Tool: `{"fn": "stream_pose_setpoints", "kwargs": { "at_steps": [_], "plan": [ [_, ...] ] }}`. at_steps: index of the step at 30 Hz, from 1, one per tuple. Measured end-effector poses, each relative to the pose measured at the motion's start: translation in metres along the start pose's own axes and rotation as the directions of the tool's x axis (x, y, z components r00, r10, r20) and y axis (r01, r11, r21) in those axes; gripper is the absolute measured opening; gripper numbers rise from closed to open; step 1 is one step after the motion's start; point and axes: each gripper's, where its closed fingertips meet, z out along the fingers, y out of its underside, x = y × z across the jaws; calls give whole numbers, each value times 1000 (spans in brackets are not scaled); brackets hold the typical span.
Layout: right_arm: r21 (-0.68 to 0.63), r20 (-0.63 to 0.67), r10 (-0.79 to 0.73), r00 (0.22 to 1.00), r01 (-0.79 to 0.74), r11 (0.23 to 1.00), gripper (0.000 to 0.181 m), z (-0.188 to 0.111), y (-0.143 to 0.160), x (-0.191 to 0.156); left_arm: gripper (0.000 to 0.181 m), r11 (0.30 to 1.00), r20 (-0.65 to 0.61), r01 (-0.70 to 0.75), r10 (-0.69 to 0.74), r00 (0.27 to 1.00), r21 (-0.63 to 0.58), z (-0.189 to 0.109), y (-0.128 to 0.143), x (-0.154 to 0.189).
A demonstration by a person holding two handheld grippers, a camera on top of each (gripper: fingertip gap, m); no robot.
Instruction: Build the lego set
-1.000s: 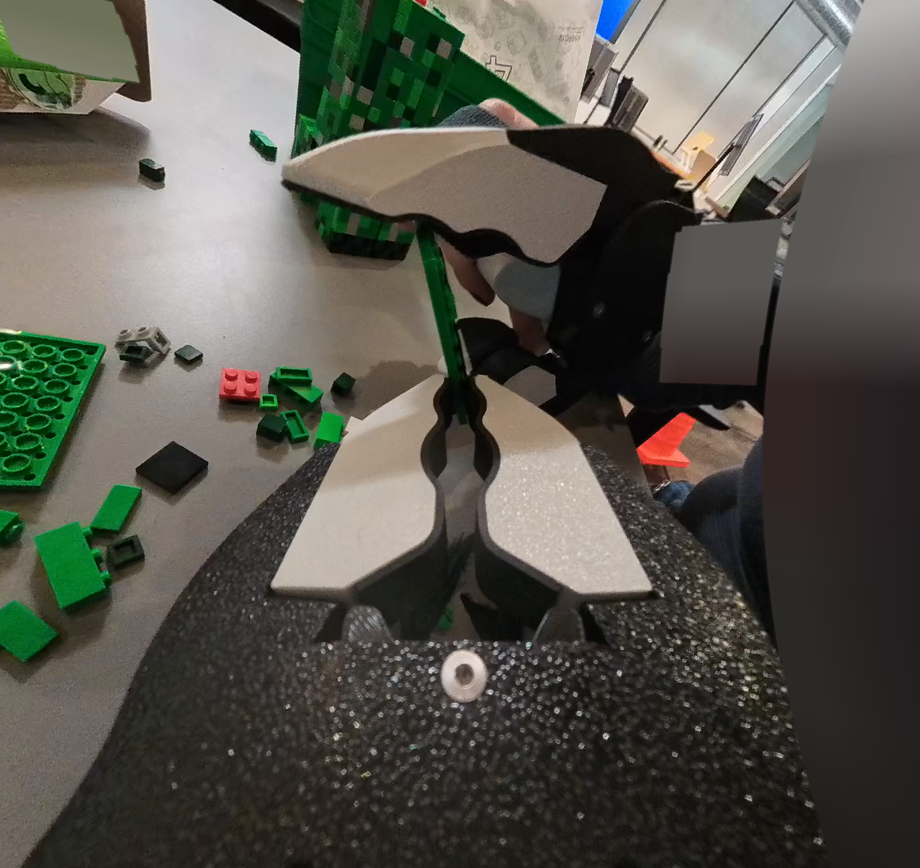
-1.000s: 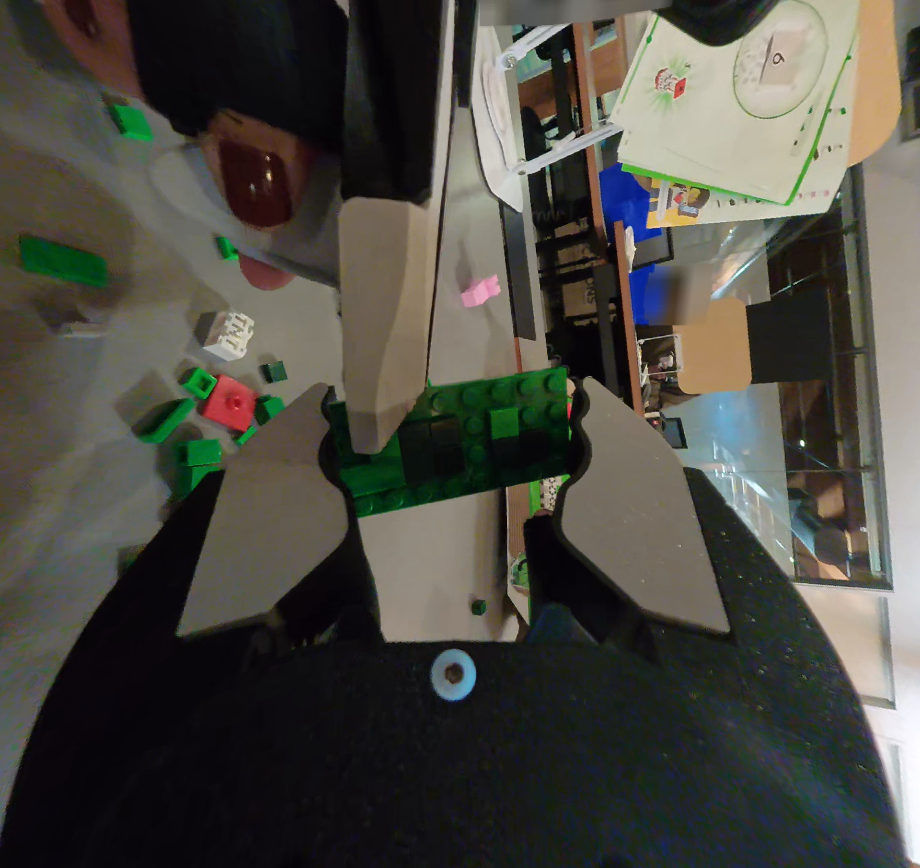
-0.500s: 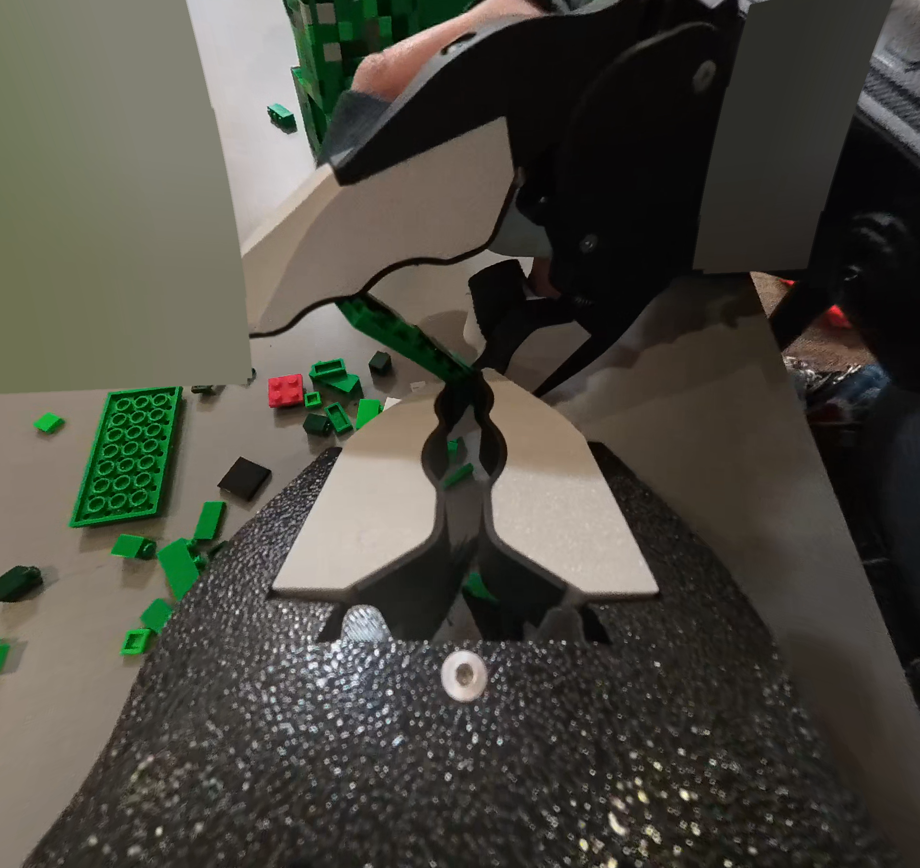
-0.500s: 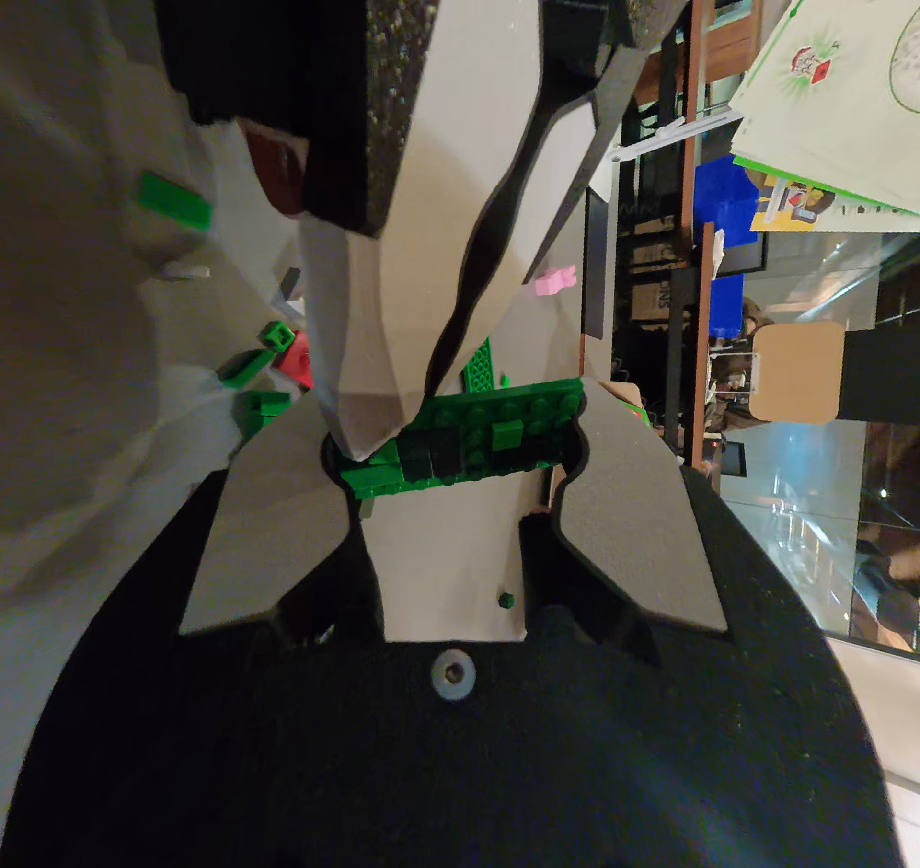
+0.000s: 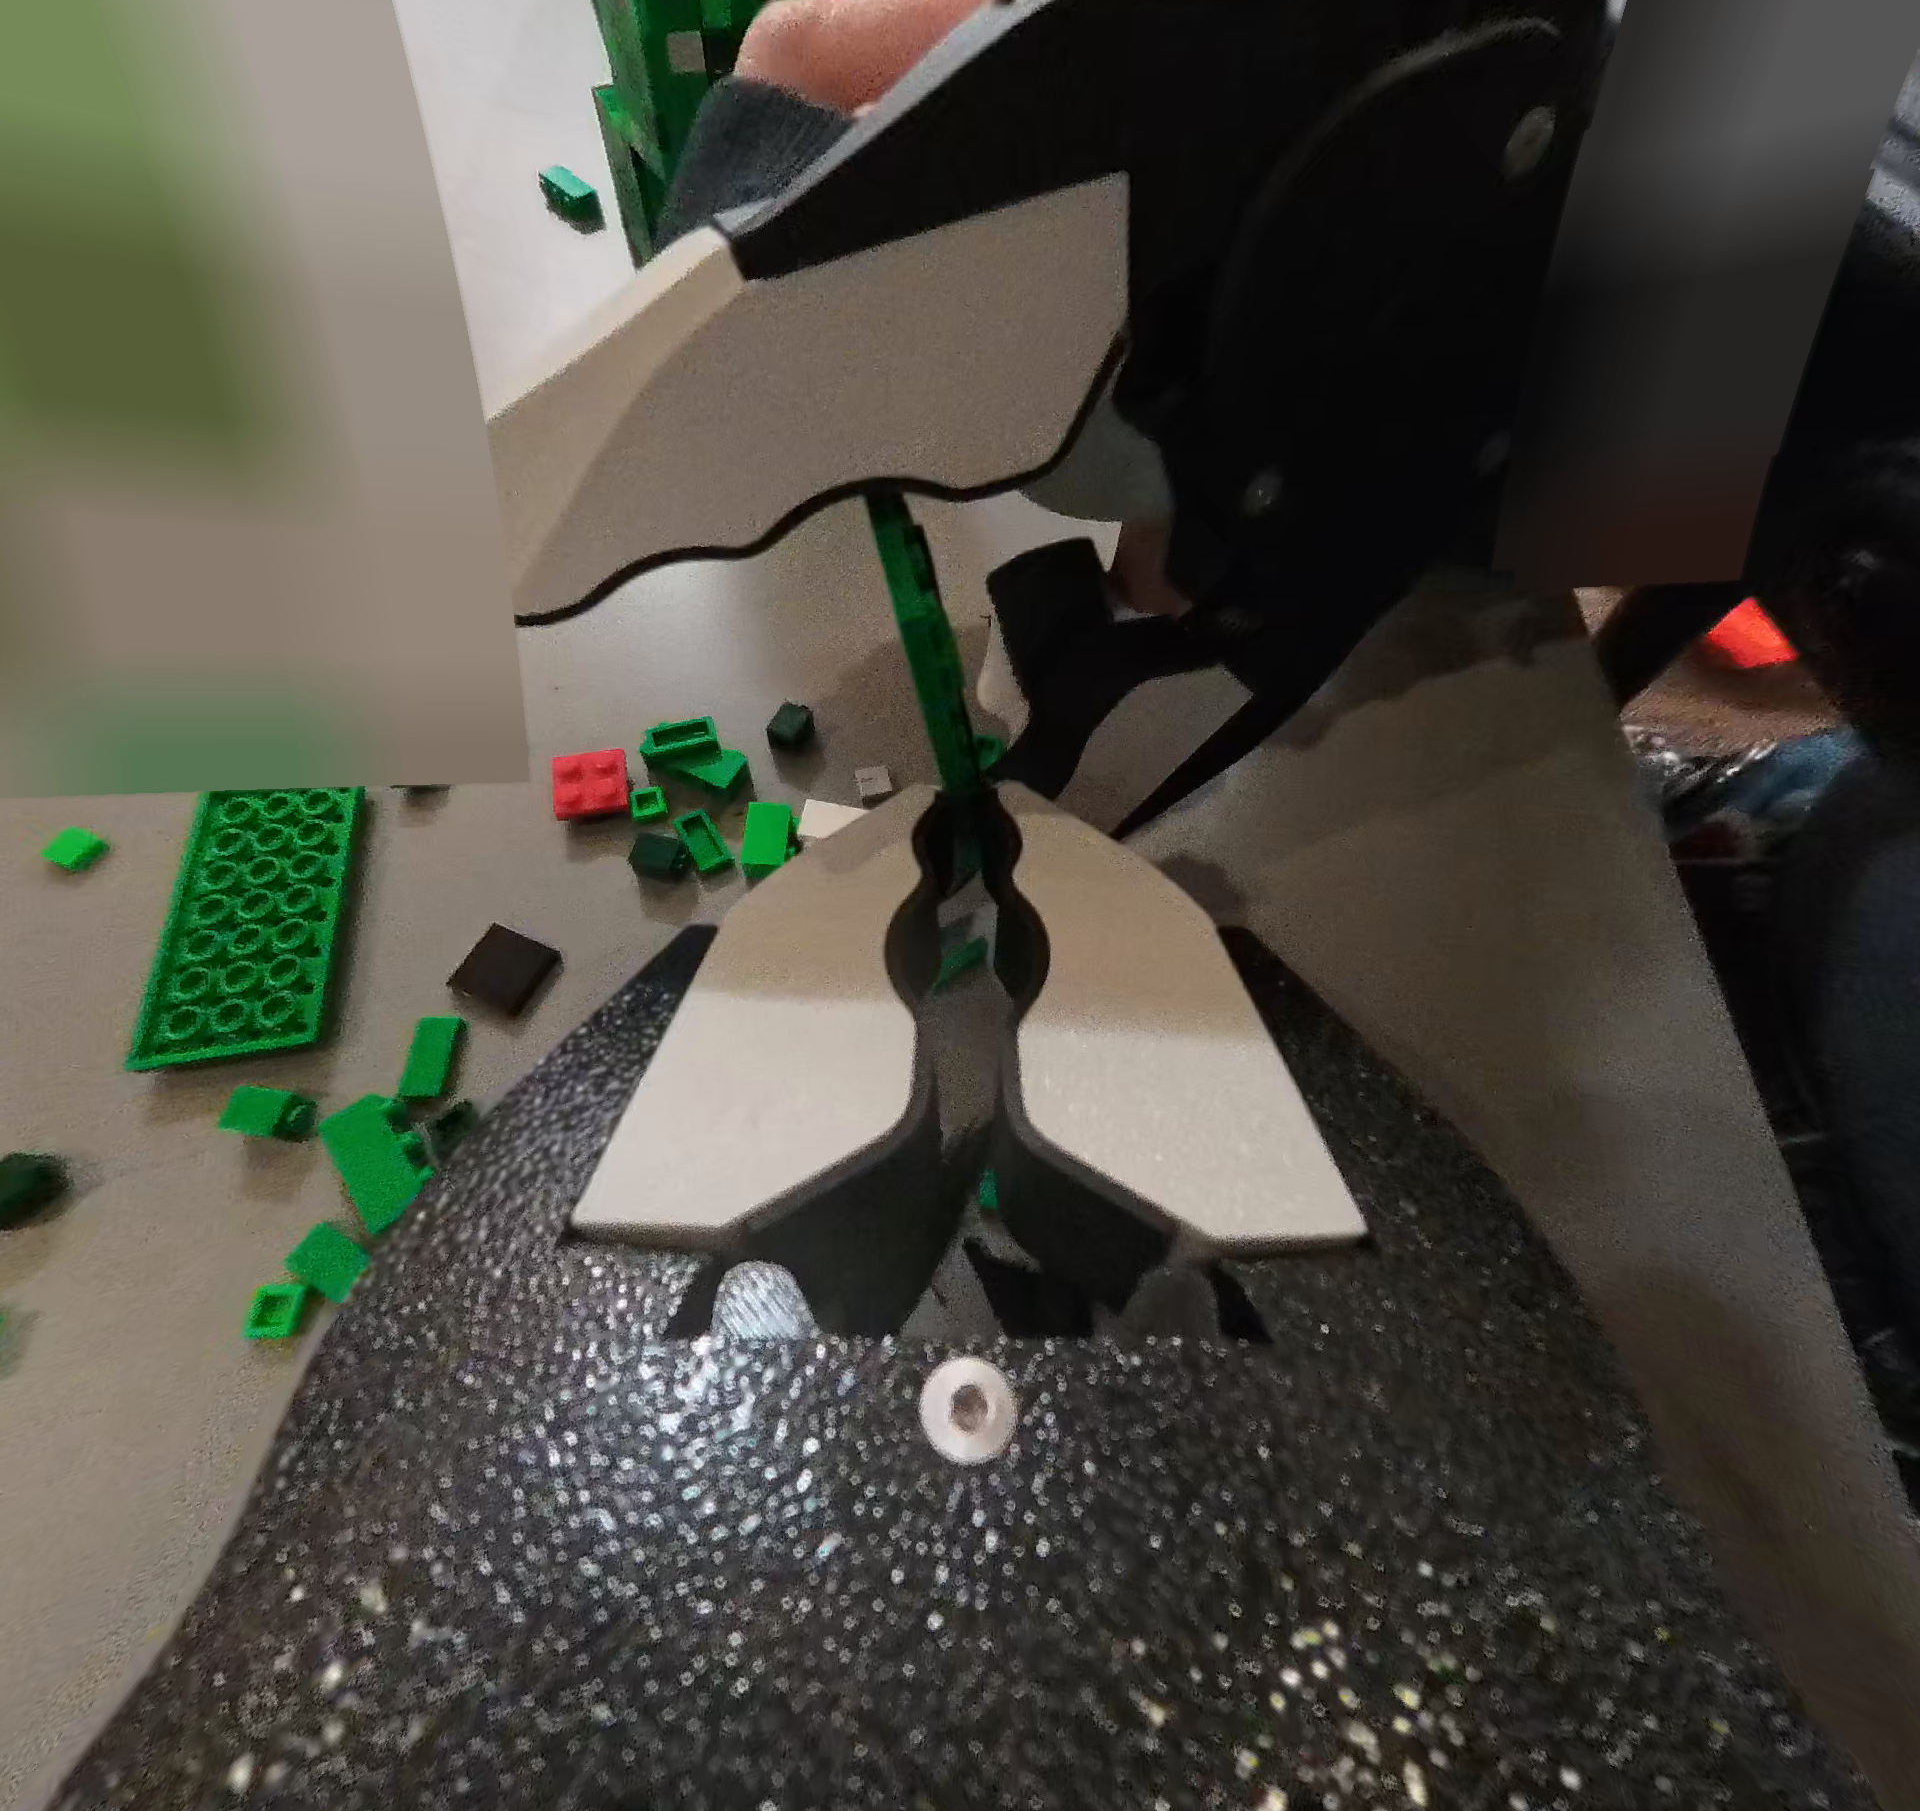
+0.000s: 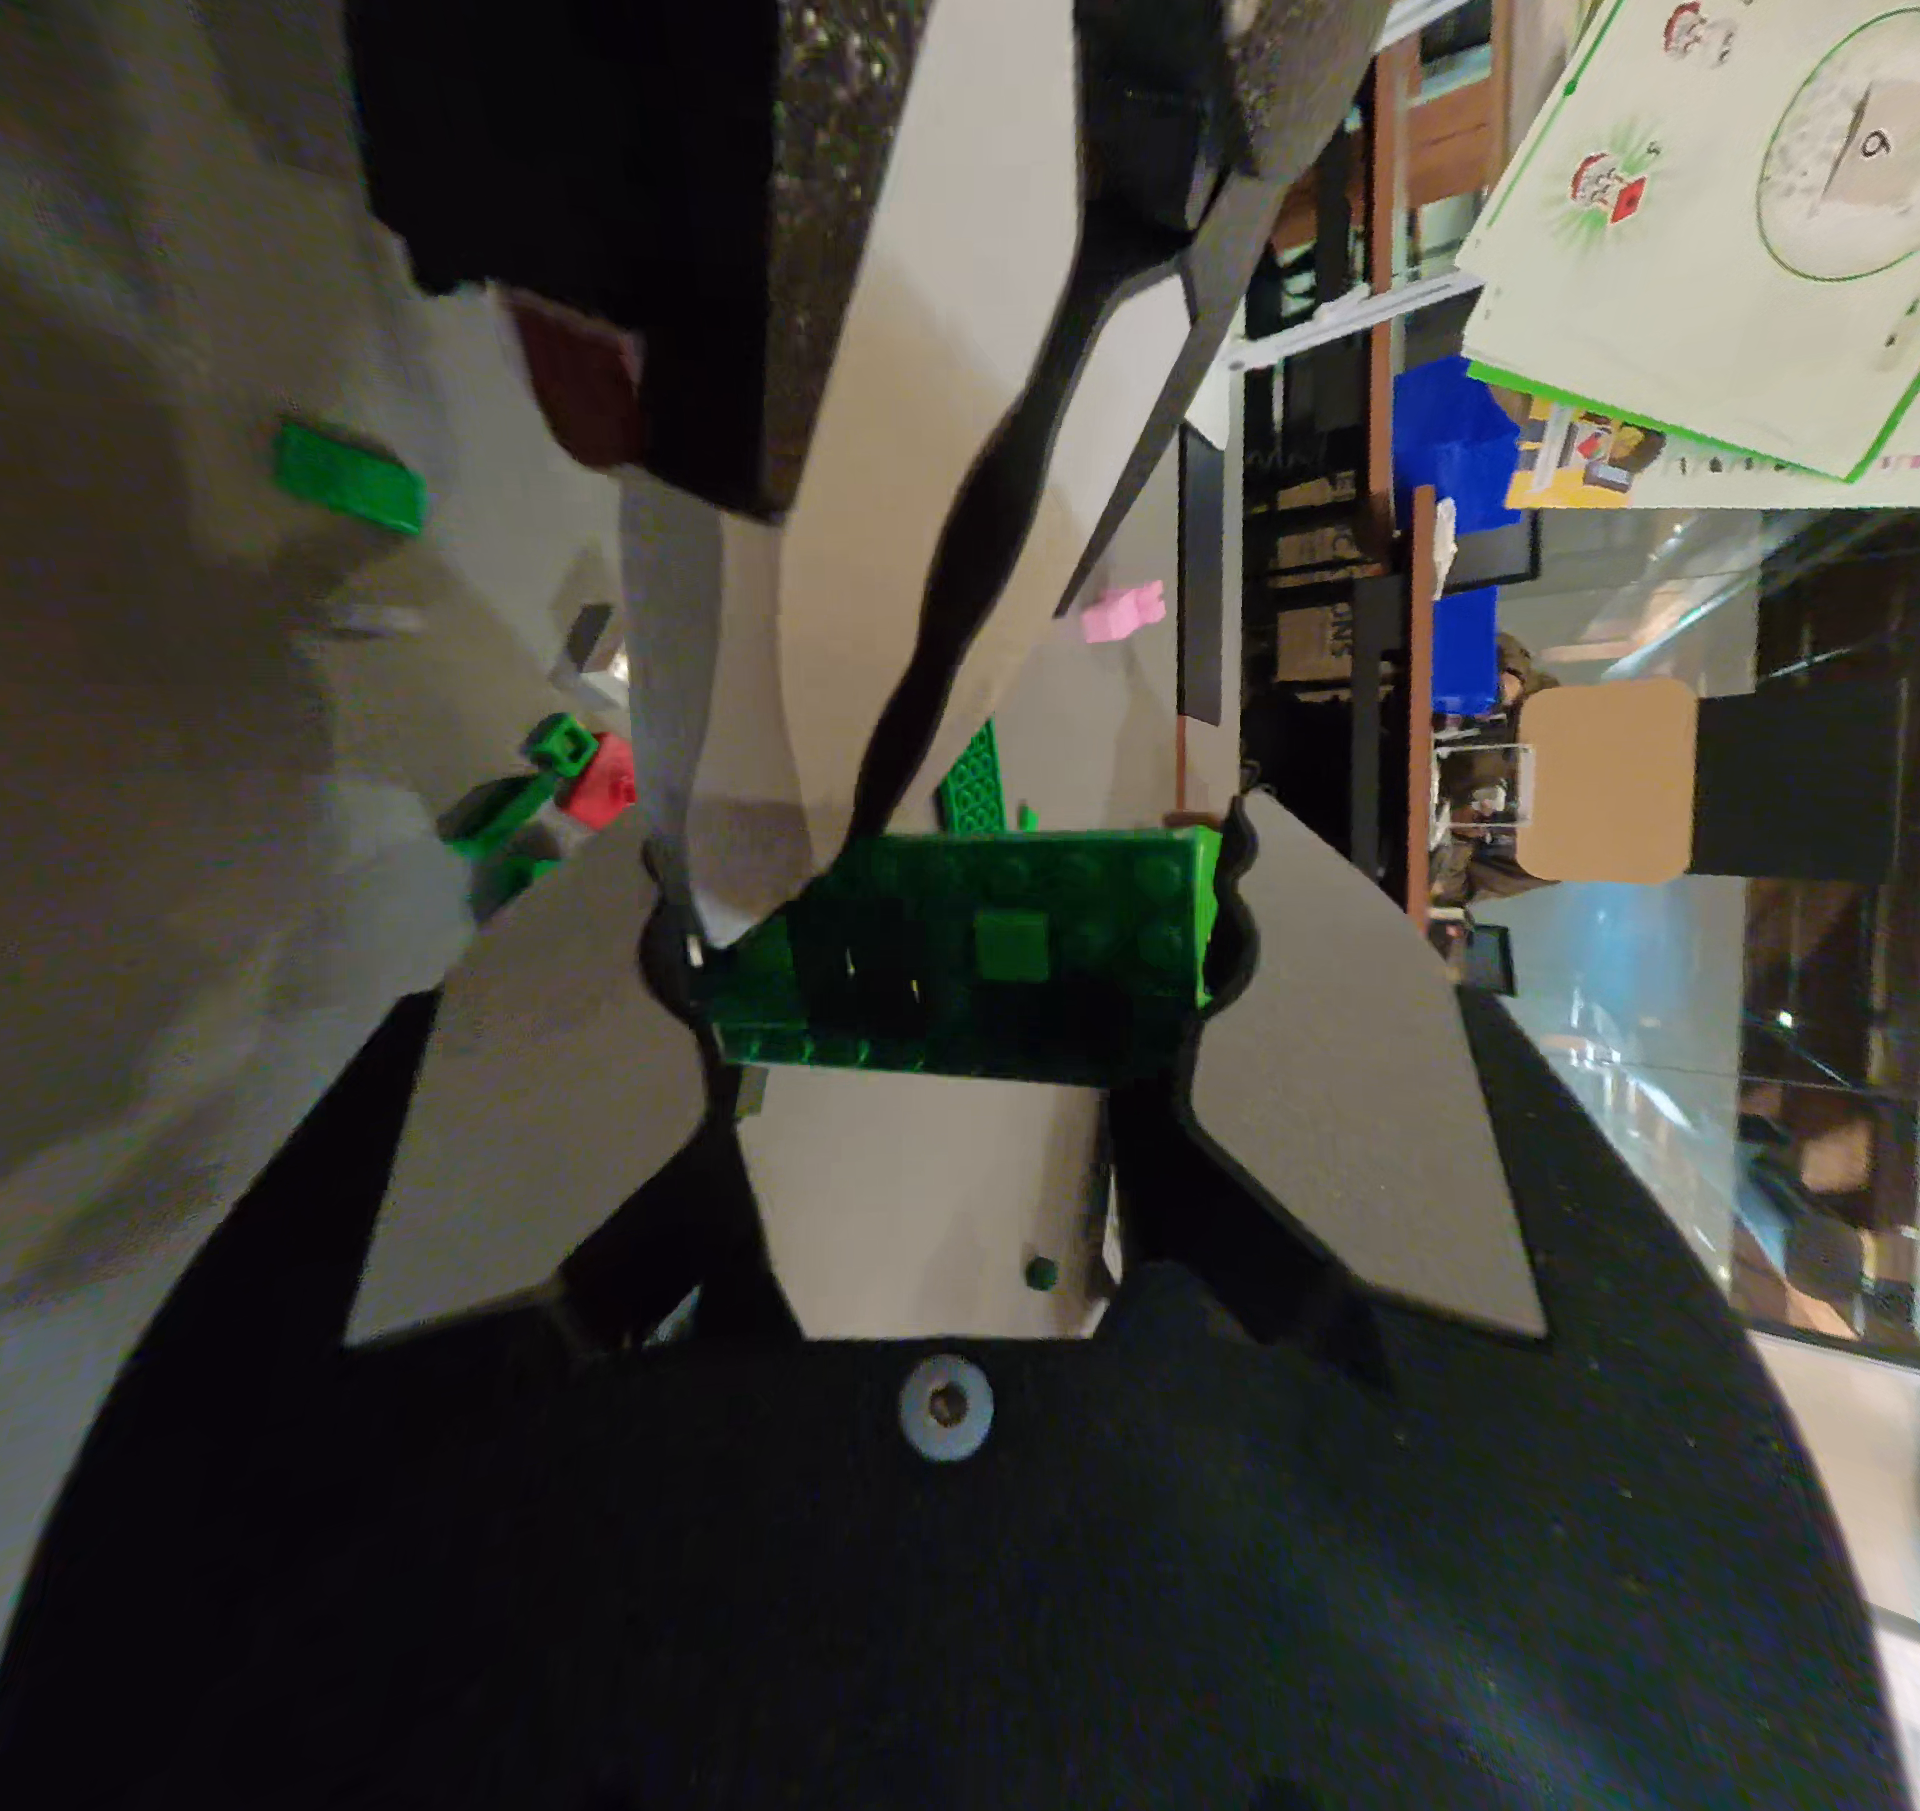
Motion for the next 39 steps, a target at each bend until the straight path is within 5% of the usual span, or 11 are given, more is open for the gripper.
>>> {"fn": "stream_pose_setpoints", "kwargs": {
  "at_steps": [10,16,23,39],
  "plan": [
    [-16,-59,-9,998,8,1000,92,5,4,6,5,938,-184,341,-324,928,69,-4,-3,-2],
    [-42,33,4,999,-3,999,91,5,8,-5,6,995,-30,103,-103,994,1,1,2,-1],
    [-55,73,-15,997,19,998,91,2,7,-8,7,991,74,-114,120,990,-72,1,0,3],
    [35,105,-97,990,93,995,90,-12,-8,-10,8,974,-12,-220,220,976,-51,-4,-5,20]
  ]
}}
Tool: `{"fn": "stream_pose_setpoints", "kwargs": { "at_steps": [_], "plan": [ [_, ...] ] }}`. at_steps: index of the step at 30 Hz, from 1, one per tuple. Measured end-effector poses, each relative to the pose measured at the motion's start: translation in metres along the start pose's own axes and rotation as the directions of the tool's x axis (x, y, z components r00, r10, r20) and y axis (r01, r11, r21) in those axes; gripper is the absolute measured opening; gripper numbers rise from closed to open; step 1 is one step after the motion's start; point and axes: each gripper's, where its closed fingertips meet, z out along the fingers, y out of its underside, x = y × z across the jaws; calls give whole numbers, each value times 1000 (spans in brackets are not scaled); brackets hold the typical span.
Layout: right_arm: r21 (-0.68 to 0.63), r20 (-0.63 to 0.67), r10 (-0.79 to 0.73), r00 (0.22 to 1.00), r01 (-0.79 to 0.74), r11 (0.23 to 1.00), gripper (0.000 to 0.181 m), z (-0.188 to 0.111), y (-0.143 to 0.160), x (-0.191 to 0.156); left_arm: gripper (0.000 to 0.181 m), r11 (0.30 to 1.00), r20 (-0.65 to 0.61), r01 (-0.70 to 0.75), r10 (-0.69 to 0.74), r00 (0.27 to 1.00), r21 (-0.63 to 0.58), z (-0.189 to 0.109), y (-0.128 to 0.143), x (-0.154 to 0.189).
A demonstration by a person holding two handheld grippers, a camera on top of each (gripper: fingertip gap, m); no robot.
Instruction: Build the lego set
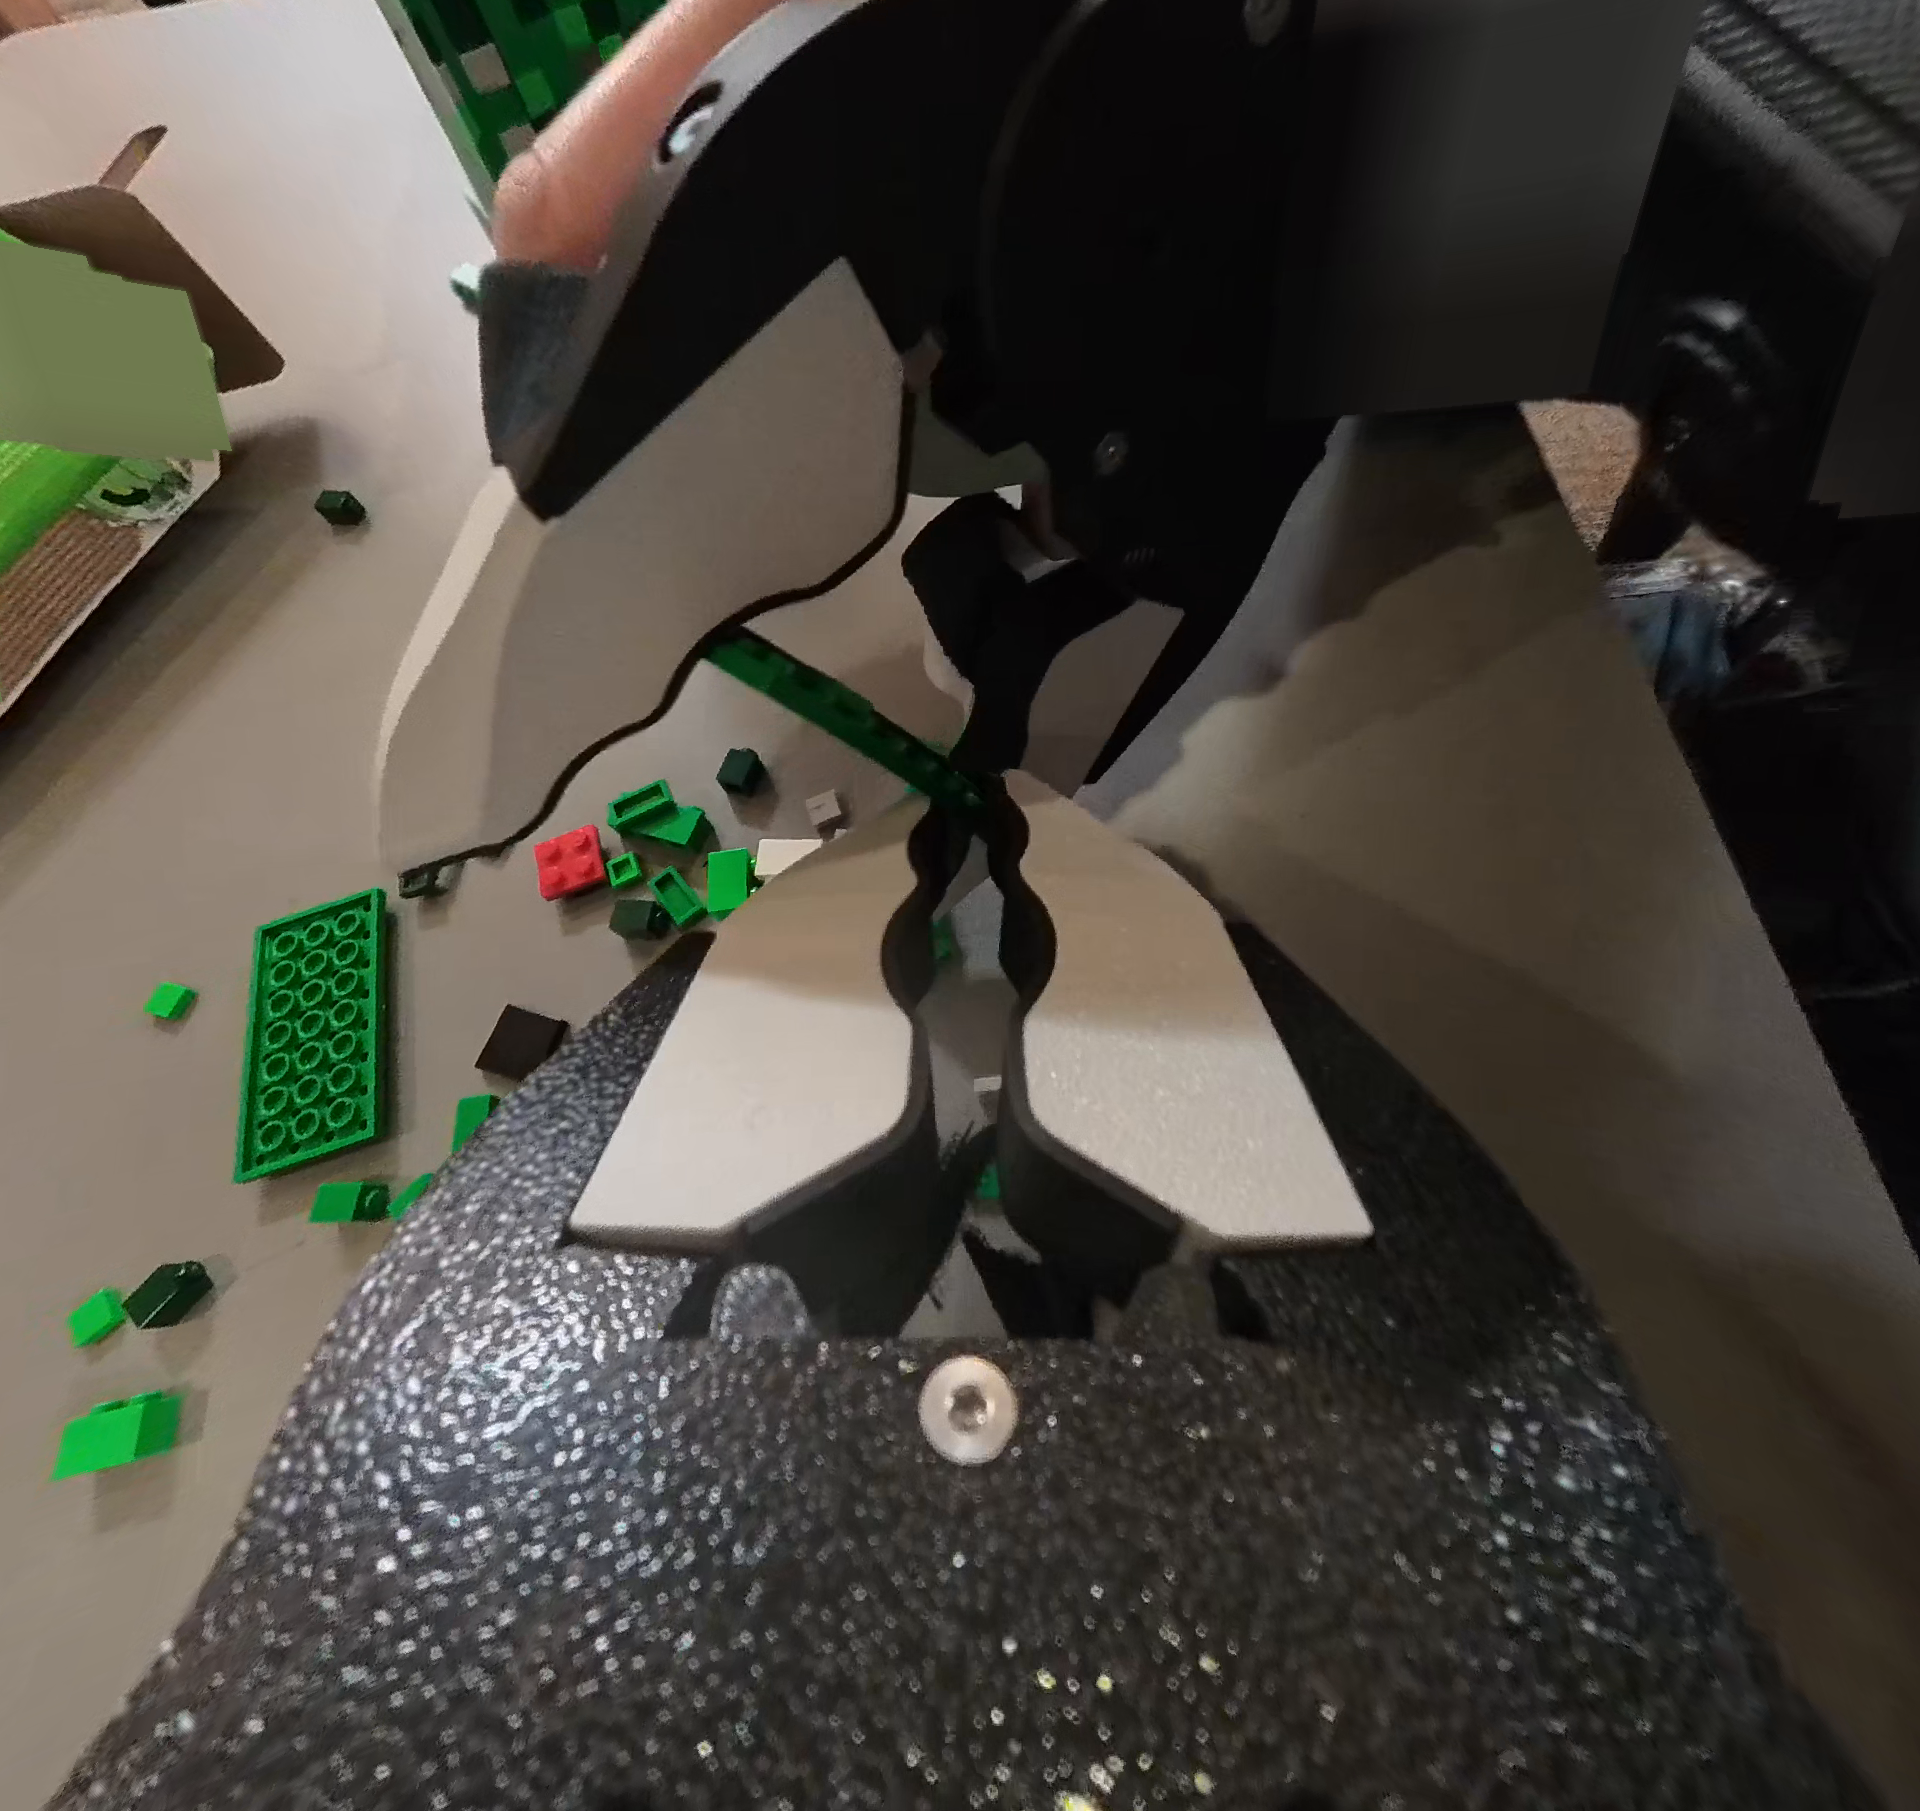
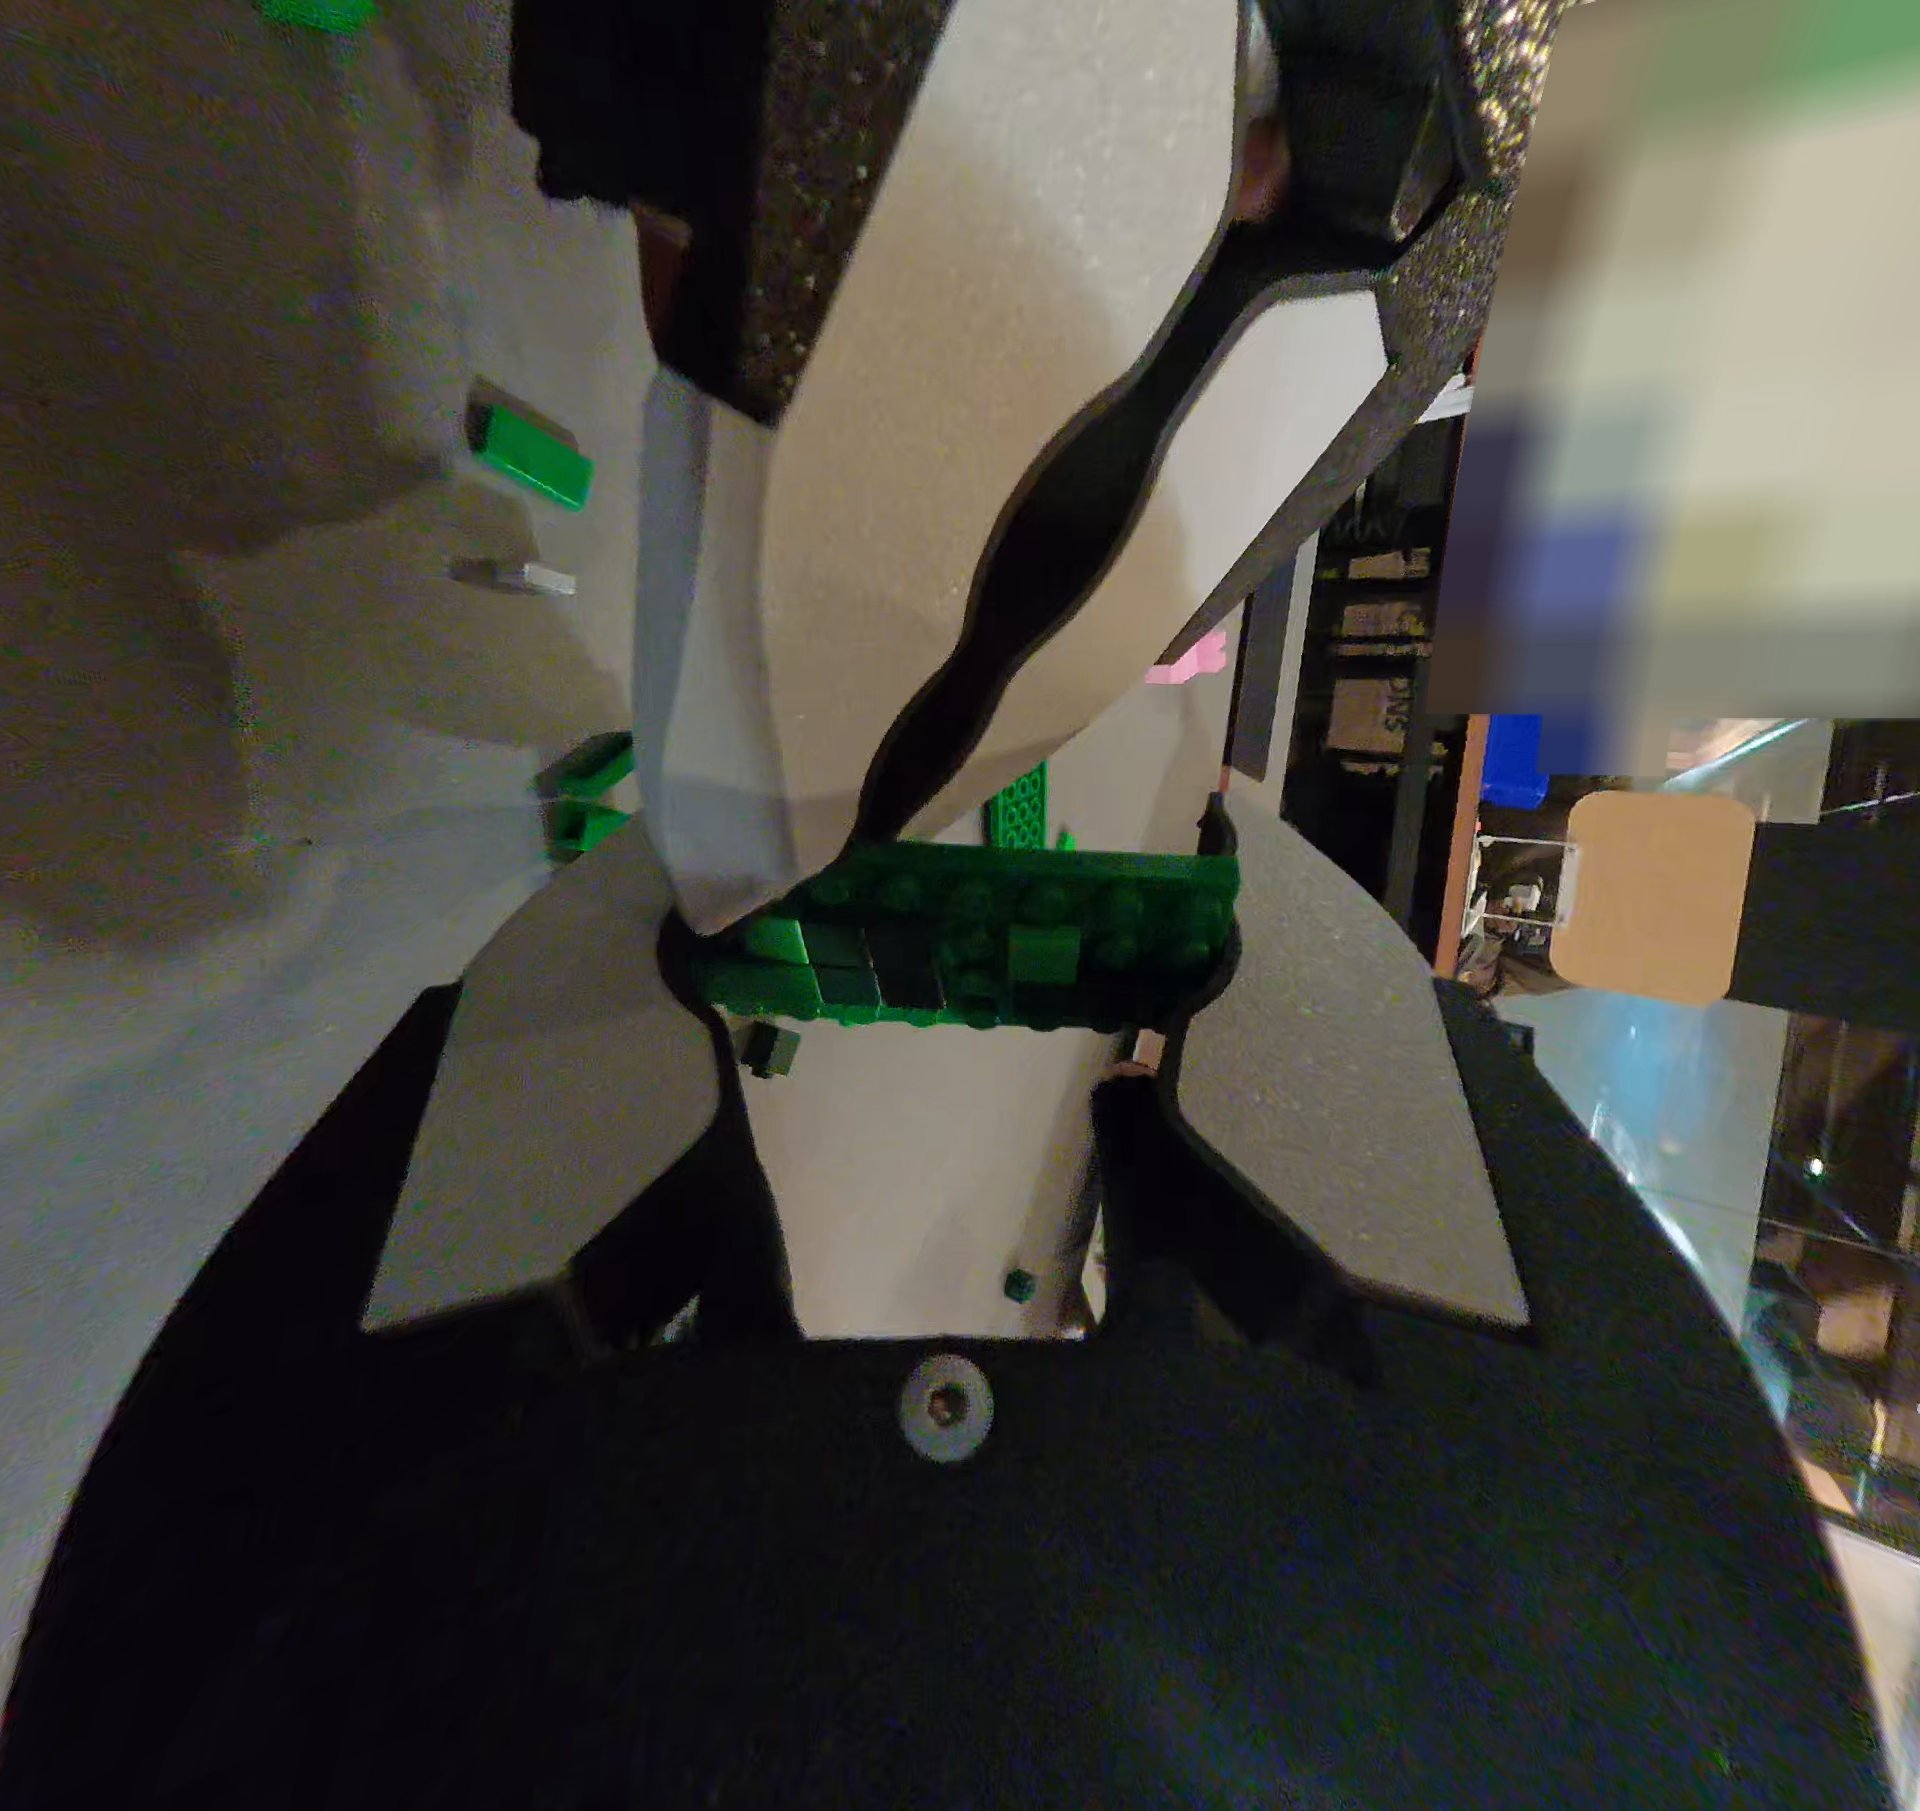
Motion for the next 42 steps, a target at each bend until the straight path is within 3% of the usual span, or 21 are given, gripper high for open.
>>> {"fn": "stream_pose_setpoints", "kwargs": {
  "at_steps": [10,11,12,14,17,22,27,30,33,37,42],
  "plan": [
    [43,2,-14,1000,13,999,91,-5,-6,0,7,1000,-29,9,-9,1000,13,-4,1,1],
    [55,19,-9,1000,8,998,86,-6,-7,-2,6,999,30,-17,19,999,-47,-4,11,-8],
    [88,28,2,1000,-5,996,71,-8,-11,-3,5,995,47,-55,59,997,-82,-5,17,-11],
    [109,-12,-8,1000,9,994,73,-9,-16,1,5,1000,4,4,-4,1000,-14,-3,9,-6],
    [96,-51,15,999,-10,995,81,-8,-13,8,5,996,37,85,-86,996,38,-4,6,-17],
    [67,-96,48,994,-41,997,83,-2,0,13,5,910,-99,397,-387,917,118,-6,11,-26],
    [79,-120,77,990,-68,995,80,-1,4,15,5,865,-120,484,-471,874,134,-8,17,-35],
    [125,-140,186,972,-169,978,77,1,7,21,5,810,-151,555,-534,832,191,-12,18,-43],
    [228,-132,359,924,-324,918,76,4,11,27,4,735,-220,626,-586,780,263,-20,15,-51],
    [371,-97,587,804,-518,771,65,2,18,41,4,660,-248,648,-602,759,381,-36,8,-65],
    [448,16,733,680,-660,603,63,1,18,46,4,615,-271,662,-611,743,428,-45,6,-71]
  ]
}}
